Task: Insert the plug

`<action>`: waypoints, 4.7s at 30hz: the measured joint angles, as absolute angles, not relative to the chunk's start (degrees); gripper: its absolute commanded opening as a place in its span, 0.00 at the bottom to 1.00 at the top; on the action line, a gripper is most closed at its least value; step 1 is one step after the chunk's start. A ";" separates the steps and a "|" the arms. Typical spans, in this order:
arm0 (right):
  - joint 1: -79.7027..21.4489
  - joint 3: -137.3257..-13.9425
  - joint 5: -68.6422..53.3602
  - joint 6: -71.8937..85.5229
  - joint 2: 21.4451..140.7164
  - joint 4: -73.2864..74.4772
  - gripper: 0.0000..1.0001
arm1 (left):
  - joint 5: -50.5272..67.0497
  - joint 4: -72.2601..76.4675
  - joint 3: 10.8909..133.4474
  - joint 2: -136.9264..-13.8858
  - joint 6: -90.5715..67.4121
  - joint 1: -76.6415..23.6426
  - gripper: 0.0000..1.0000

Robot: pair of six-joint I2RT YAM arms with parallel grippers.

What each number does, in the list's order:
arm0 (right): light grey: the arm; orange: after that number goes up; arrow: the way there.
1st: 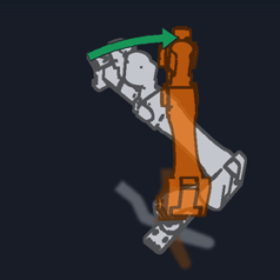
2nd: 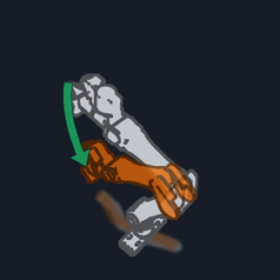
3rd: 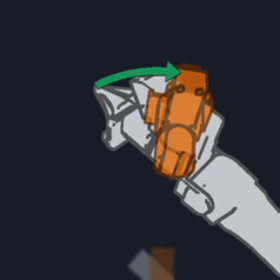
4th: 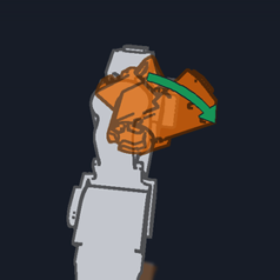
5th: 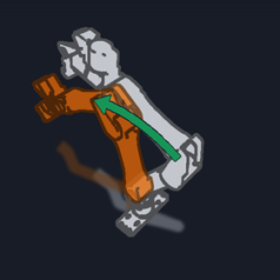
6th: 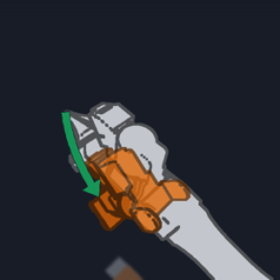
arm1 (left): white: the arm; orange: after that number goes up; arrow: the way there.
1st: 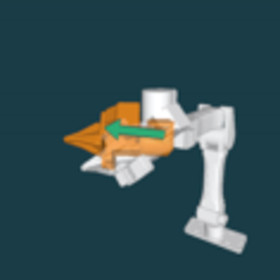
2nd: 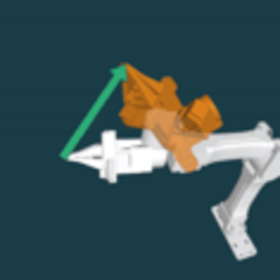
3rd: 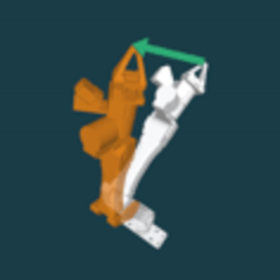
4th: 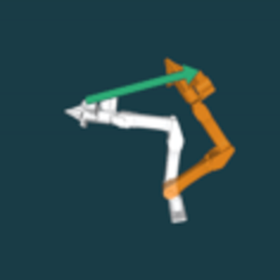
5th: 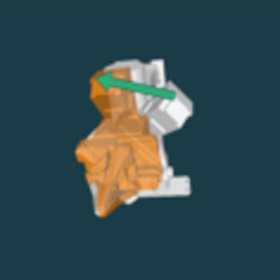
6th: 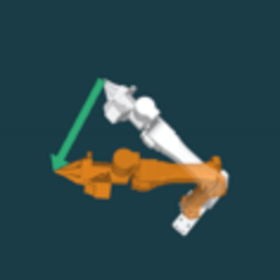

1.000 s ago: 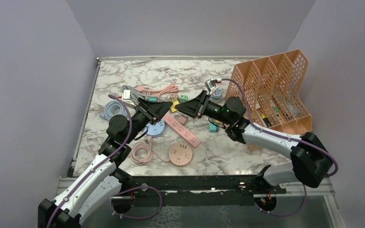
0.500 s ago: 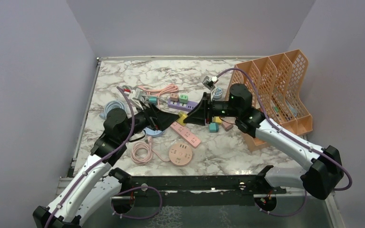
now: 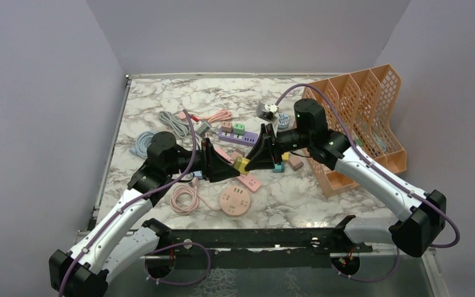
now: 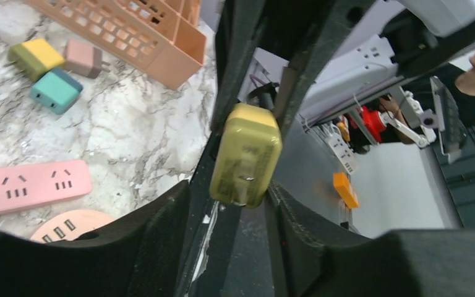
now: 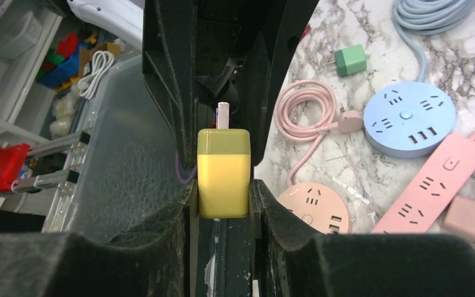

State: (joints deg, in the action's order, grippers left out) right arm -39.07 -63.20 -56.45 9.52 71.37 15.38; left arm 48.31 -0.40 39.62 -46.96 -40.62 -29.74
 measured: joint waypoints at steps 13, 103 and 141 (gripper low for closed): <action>-38.87 -65.54 -62.78 11.20 74.78 16.51 0.32 | 53.98 6.70 39.27 -48.03 -42.76 -29.67 0.00; -48.73 -83.40 -6.79 10.63 109.73 28.58 0.01 | -12.82 -28.18 37.34 -29.52 -31.94 -29.43 0.80; -53.76 -92.77 5.93 9.23 118.19 34.87 0.01 | -14.04 -28.91 37.01 -25.85 -31.53 -29.43 0.80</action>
